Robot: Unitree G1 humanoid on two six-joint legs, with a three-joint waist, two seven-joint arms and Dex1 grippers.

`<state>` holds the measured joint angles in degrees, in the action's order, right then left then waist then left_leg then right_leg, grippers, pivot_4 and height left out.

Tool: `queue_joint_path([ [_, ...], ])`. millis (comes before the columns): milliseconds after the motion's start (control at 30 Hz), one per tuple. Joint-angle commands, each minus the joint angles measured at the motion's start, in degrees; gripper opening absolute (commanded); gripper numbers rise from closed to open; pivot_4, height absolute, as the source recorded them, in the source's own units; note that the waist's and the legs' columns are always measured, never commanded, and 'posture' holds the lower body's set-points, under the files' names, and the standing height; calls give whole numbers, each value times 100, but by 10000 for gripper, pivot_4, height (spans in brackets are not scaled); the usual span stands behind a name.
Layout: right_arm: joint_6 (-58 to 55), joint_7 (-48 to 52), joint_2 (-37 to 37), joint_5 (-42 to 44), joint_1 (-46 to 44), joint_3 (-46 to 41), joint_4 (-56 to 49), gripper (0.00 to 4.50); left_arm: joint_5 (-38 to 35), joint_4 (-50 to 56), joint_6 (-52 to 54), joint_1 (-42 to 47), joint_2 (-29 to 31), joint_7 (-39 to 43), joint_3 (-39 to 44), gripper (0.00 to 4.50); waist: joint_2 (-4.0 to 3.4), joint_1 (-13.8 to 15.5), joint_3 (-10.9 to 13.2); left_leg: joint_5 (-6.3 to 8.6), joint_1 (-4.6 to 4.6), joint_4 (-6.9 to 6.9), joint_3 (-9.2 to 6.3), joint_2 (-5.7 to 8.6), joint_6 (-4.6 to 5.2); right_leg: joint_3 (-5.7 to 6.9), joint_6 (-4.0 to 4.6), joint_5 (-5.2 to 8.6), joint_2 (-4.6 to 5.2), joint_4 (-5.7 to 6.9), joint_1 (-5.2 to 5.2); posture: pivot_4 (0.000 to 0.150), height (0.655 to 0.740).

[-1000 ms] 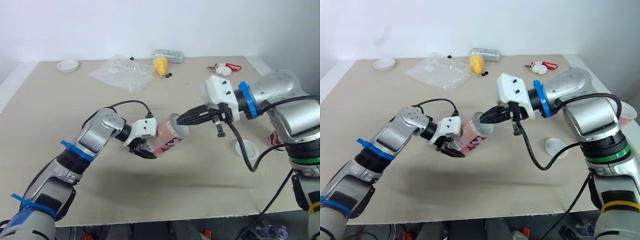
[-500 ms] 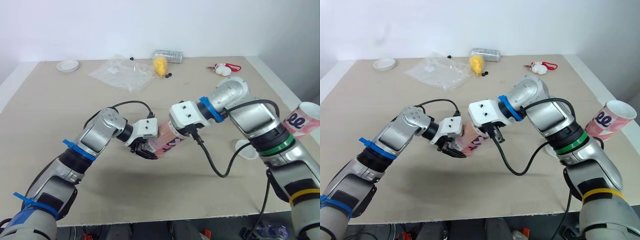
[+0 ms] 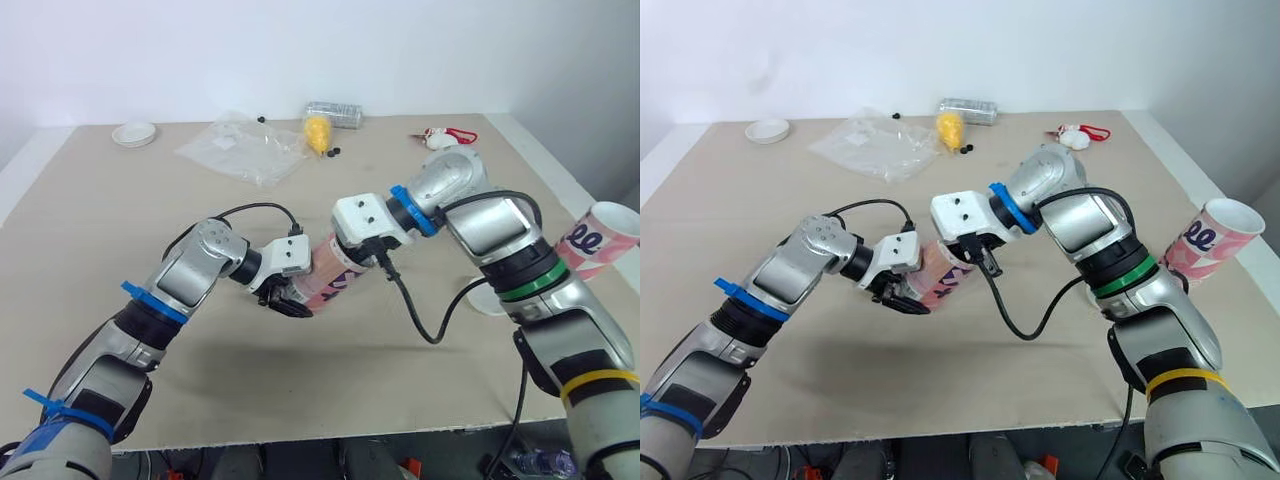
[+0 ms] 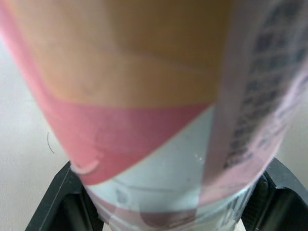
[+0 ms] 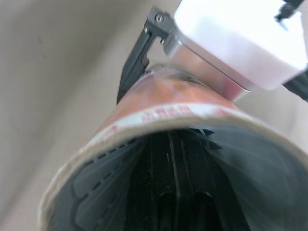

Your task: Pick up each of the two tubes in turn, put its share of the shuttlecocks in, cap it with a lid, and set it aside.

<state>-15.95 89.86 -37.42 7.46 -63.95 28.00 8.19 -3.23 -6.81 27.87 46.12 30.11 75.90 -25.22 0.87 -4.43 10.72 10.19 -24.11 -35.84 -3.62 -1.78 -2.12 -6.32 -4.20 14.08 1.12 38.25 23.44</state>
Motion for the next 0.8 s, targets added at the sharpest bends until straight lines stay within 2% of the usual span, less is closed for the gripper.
queue_joint_path([
  [33, -566, 264, -348, 759, -170, -628, -516, 771, -27, 6, -163, -103, -4, -142, 133, 28978, 0, 6, 0, 1, -3, 1, -2, 1, -1, 0, 5, 0, 2, -2, -1, 1500, 7400],
  [167, -1443, 155, -751, 1410, -37, -1320, -862, 771, -57, -168, -441, -219, -97, -354, 251, 28978, 0, 19, 0, 2, -7, 5, -5, 10, -1, 3, 9, 1, 12, -6, -1, 1500, 7400],
  [400, -2308, -246, -1405, 1907, 465, -2033, -1228, 771, -135, -267, -791, -460, -245, -614, 428, 28978, 1, 37, 0, 2, -6, -2, -5, 13, -1, 7, -9, 7, 17, -9, -5, 1500, 7400],
  [633, -2756, -702, -1540, 2246, 1146, -2364, -1777, 771, -287, -267, -1002, -700, -392, -775, 603, 28978, 0, 46, 0, 2, -7, -2, -3, 13, -1, 6, -11, 7, 17, -9, -4, 1500, 7400],
  [800, -2778, -1367, -1197, 2499, 1782, -2814, -1898, 771, -527, -302, -1180, -949, -752, -1184, 944, 28978, 2, 88, 0, 2, -13, -7, -3, 16, -1, 6, -17, 6, 20, -14, -4, 1500, 7400],
])
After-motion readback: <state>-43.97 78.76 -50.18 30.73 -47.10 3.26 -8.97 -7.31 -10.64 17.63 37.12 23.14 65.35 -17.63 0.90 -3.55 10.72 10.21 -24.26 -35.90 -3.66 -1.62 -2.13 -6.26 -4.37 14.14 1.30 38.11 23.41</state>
